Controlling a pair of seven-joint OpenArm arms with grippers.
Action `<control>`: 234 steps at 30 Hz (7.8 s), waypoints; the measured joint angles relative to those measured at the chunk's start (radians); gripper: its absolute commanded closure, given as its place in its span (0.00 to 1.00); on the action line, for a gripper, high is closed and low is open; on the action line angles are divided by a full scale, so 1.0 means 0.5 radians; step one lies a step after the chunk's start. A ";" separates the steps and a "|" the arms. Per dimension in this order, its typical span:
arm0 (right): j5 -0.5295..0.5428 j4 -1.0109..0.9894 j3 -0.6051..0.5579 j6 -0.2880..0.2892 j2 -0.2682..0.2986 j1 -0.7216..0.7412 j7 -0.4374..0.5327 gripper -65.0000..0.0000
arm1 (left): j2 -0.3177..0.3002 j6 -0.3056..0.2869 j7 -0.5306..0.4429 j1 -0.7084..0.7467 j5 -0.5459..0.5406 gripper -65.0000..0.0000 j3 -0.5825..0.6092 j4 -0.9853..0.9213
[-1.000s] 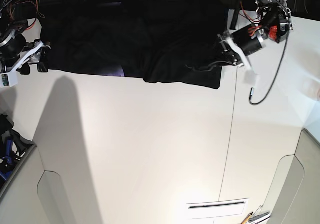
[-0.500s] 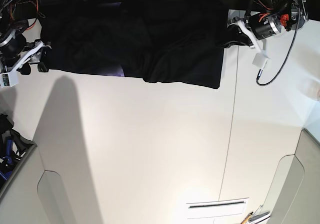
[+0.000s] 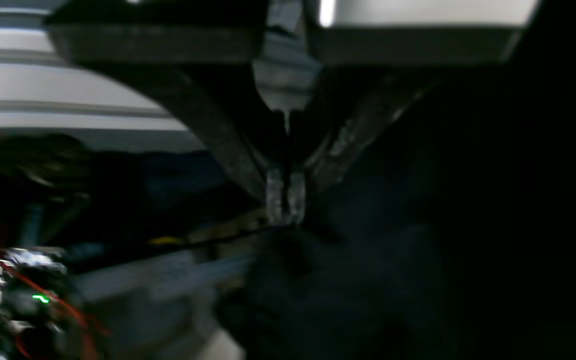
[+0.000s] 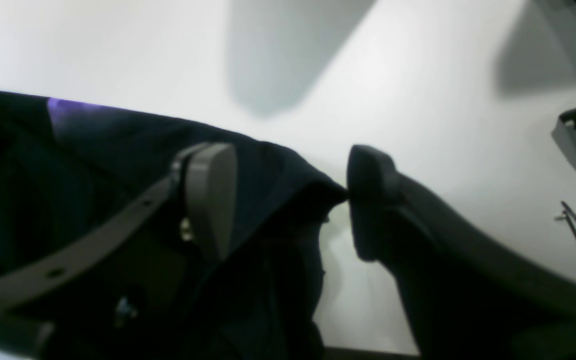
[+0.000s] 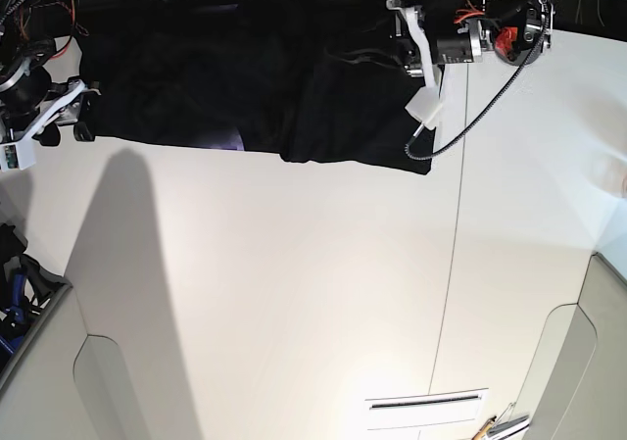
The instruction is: Fold the T-shirt properly
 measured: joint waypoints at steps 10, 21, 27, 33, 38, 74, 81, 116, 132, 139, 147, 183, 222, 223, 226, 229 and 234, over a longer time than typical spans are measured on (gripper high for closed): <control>-0.032 0.000 0.000 0.000 0.000 0.000 0.000 0.46 | -0.005 0.000 0.009 -0.047 -0.039 1.00 -0.019 0.072; 0.479 -0.841 0.000 0.001 0.317 0.002 -0.031 0.36 | -0.005 0.000 0.010 -0.039 0.006 1.00 -0.172 0.072; 1.172 -0.997 -0.002 0.106 0.317 0.005 -0.422 0.36 | -0.005 0.000 0.009 -0.039 0.006 1.00 -0.172 0.072; 1.220 -0.996 -0.002 0.106 0.319 0.005 -0.442 0.36 | -0.005 0.000 0.009 -0.039 0.006 1.00 -0.172 0.072; 1.095 -0.997 -0.002 0.106 0.315 0.005 -0.413 0.36 | -0.005 0.000 0.009 -0.039 0.006 1.00 -0.172 0.072; 1.420 -0.368 -0.098 0.120 -0.183 0.063 -0.629 1.00 | -0.110 -0.001 -0.338 -0.060 0.800 1.00 -0.998 -0.343; 1.427 -0.289 -0.693 0.120 -0.376 0.061 -0.584 1.00 | -0.111 -0.001 -0.353 -0.060 0.785 1.00 -0.998 -0.427; 0.634 -0.821 -2.056 0.083 -0.660 0.459 0.157 0.45 | -0.111 -0.001 -0.361 -0.060 0.780 1.00 -0.997 -0.427; 0.452 -0.809 -2.149 0.114 -0.700 0.926 -0.369 1.00 | -0.111 -0.001 -0.419 -0.061 0.771 1.00 -0.997 -0.428; 0.242 -0.802 -2.444 0.158 -0.487 1.071 -0.445 1.00 | -0.111 -0.001 -0.427 -0.061 0.758 1.00 -0.998 -0.428; -0.097 -1.030 -2.877 0.144 -0.307 1.059 -0.183 1.00 | -0.111 -0.001 -0.427 -0.060 0.758 1.00 -0.998 -0.428; 0.039 -1.507 0.088 -0.456 -0.163 0.753 0.127 1.00 | -0.111 -0.001 -0.427 -0.066 0.688 1.00 -0.997 -0.429; 0.357 0.269 0.155 -0.225 -0.018 -0.594 -0.262 1.00 | -0.178 -0.002 -0.235 0.659 0.260 1.00 -1.428 0.243; 0.367 0.268 0.155 -0.220 -0.019 -0.688 -0.260 1.00 | -0.178 -0.001 -0.227 0.742 0.303 1.00 -1.427 0.243; 0.488 0.246 0.153 -0.225 -0.022 -0.931 -0.266 1.00 | -0.184 -0.002 -0.224 0.938 0.375 1.00 -1.427 0.213; 0.568 0.201 0.112 -0.193 0.025 -1.122 -0.252 1.00 | -0.246 -0.002 -0.255 1.067 0.386 1.00 -1.393 0.092; 0.575 -0.080 -0.085 -0.150 0.171 -1.285 -0.221 1.00 | -0.400 -0.001 -0.480 1.208 0.494 1.00 -1.184 -0.356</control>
